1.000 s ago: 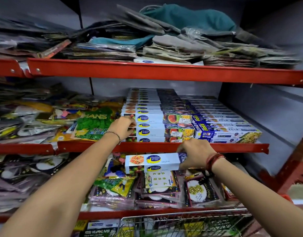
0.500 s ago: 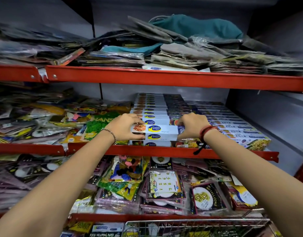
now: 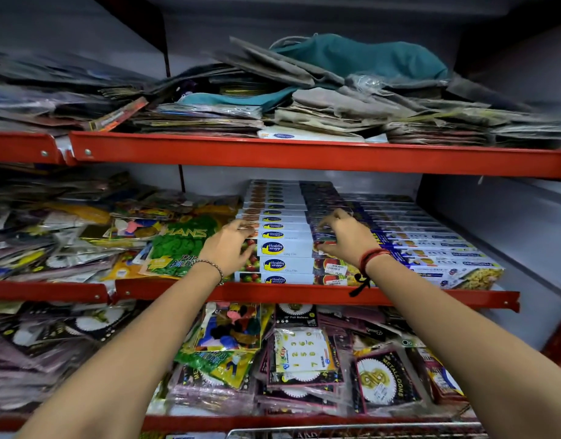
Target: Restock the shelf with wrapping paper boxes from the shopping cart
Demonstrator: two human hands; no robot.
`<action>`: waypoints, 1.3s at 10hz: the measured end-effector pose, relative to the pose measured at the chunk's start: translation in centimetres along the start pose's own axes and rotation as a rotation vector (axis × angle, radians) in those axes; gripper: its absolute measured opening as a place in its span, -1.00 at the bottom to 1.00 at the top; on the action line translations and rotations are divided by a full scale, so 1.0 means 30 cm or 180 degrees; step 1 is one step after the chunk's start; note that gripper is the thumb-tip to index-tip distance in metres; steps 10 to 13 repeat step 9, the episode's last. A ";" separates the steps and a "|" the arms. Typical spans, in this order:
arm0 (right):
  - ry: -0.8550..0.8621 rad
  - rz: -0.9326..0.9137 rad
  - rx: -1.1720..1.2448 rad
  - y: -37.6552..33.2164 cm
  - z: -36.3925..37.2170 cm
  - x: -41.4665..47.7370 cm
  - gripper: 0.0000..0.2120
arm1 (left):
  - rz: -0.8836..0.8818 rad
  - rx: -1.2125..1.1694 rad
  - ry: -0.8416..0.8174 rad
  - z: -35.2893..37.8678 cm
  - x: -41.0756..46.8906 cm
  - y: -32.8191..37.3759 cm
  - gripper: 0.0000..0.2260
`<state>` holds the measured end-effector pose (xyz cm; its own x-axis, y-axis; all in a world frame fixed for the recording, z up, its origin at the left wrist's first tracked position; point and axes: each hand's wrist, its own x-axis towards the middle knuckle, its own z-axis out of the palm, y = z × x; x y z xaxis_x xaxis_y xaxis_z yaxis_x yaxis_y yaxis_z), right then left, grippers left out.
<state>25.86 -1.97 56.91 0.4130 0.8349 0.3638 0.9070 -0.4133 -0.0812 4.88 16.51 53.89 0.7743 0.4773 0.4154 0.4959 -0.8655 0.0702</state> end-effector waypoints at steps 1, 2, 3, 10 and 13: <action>0.0483 -0.0434 -0.0462 0.026 0.070 -0.053 -0.34 | 0.0317 0.0258 0.0413 0.071 -0.014 0.028 -0.53; 0.0480 -0.0650 -0.0950 0.047 0.132 -0.090 -0.21 | 0.0582 0.0542 0.0531 0.120 -0.024 0.069 -0.44; 0.0325 -0.0673 -0.1267 0.074 0.210 -0.108 -0.13 | 0.0615 0.0911 0.0462 0.194 -0.010 0.115 -0.29; 0.0580 -0.0591 -0.1146 0.044 0.173 -0.136 -0.10 | 0.0508 0.0815 0.0577 0.165 -0.030 0.134 -0.26; 0.0580 -0.0591 -0.1146 0.044 0.173 -0.136 -0.10 | 0.0508 0.0815 0.0577 0.165 -0.030 0.134 -0.26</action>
